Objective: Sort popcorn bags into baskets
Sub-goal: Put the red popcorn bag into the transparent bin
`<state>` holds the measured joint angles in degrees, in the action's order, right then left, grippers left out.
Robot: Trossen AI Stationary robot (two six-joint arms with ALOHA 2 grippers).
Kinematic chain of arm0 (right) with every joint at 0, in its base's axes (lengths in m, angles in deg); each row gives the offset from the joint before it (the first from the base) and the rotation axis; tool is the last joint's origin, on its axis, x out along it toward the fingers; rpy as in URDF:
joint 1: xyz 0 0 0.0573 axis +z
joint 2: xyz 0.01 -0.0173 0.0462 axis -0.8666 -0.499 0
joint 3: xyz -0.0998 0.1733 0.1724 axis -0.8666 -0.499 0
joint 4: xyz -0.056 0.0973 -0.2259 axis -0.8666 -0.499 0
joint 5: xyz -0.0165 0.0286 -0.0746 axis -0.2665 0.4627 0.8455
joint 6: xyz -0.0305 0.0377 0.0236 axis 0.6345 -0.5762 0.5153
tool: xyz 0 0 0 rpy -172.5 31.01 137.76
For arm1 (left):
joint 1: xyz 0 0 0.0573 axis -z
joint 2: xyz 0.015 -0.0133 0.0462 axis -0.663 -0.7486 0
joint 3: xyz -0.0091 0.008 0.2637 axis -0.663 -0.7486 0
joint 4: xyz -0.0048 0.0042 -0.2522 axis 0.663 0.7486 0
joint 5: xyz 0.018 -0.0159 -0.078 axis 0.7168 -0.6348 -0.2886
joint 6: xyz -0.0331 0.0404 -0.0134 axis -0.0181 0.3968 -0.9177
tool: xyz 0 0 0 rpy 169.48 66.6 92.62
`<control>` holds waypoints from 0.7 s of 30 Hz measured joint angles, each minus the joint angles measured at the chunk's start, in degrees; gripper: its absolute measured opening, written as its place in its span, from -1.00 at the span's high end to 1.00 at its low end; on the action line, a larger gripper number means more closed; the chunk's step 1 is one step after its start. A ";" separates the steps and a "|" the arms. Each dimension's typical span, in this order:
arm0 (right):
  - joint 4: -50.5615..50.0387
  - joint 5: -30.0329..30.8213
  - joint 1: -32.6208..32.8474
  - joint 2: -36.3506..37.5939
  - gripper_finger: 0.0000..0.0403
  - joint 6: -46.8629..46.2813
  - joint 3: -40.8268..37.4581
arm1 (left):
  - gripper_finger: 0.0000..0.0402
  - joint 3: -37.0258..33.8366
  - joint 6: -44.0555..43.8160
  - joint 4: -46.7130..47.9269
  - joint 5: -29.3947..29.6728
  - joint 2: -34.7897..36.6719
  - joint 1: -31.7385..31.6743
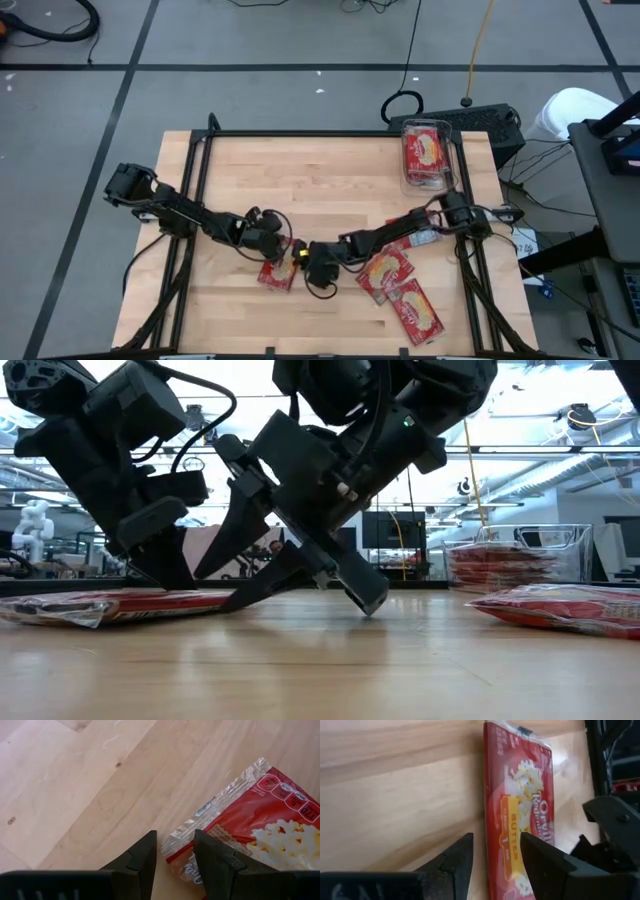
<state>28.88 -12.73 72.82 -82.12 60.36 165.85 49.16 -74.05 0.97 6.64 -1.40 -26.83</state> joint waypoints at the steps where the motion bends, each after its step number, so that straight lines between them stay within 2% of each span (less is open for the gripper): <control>1: -0.05 -1.29 -0.32 0.00 0.23 -0.31 0.00 | 0.32 0.00 -0.32 -0.02 -0.02 0.00 0.00; 4: 0.35 -4.46 -1.21 -0.20 0.23 -2.31 -0.04 | 0.32 0.00 -1.68 -0.13 -0.12 0.00 0.00; 12: 4.44 -6.27 -2.80 -2.29 0.28 -3.90 0.16 | 0.32 0.00 -4.97 -2.63 -2.13 0.00 0.03; 16: 4.14 -8.22 -3.00 -2.94 0.47 -4.67 0.22 | 0.32 0.04 -5.70 -3.15 -2.82 0.00 0.04; 21: 4.33 -8.70 -3.06 -3.06 0.87 -7.56 0.15 | 0.32 0.04 -6.37 -3.66 -3.05 0.00 0.04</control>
<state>33.21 -21.43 69.76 -85.18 52.80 166.00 49.21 -80.42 -2.69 3.59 -1.40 -26.79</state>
